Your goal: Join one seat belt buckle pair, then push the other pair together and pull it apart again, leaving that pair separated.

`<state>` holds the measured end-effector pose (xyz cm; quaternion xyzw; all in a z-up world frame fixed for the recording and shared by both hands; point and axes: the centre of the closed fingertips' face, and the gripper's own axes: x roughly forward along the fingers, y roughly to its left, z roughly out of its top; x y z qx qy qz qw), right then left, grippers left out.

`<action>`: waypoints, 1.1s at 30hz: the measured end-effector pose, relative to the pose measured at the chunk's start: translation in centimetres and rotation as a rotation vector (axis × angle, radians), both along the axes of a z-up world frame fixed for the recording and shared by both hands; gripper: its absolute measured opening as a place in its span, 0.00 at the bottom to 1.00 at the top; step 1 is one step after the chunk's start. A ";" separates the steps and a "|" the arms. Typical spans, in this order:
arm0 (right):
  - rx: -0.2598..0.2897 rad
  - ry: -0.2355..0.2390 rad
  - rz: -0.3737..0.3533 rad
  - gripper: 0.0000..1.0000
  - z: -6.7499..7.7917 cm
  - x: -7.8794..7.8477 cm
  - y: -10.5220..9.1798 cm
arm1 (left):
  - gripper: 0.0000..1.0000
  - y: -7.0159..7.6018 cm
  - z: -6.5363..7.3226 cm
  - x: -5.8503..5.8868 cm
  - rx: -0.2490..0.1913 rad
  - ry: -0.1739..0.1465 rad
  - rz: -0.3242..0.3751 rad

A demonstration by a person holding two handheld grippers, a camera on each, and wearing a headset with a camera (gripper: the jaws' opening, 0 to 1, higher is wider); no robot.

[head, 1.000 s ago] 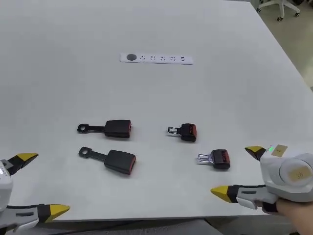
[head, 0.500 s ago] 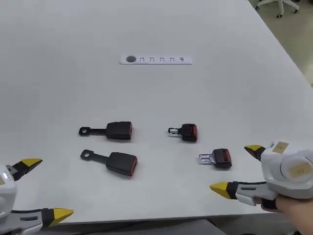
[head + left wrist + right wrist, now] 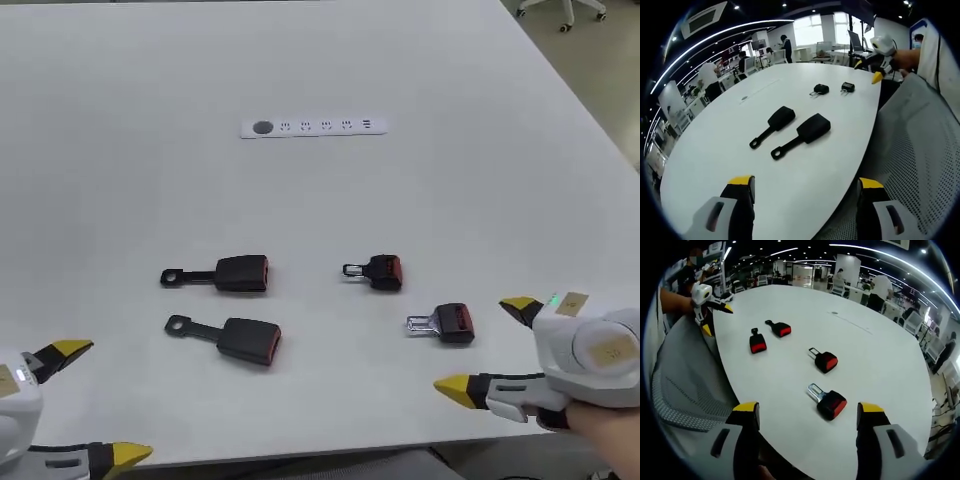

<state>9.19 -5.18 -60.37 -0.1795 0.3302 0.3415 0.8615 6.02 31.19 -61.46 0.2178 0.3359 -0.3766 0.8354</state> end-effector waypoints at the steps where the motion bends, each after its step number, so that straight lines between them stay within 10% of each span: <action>1: -0.005 -0.007 0.007 0.79 0.1 0.0 0.0 | 0.85 -0.1 0.1 0.0 0.004 -0.003 -0.008; 18: -0.050 0.003 0.064 0.74 0.0 0.2 -0.6 | 0.80 -1.2 1.1 1.6 0.098 -0.039 -0.137; 33: -0.068 0.050 0.167 0.70 -1.4 1.4 -1.2 | 0.62 -3.0 -0.9 3.8 0.057 0.061 -0.204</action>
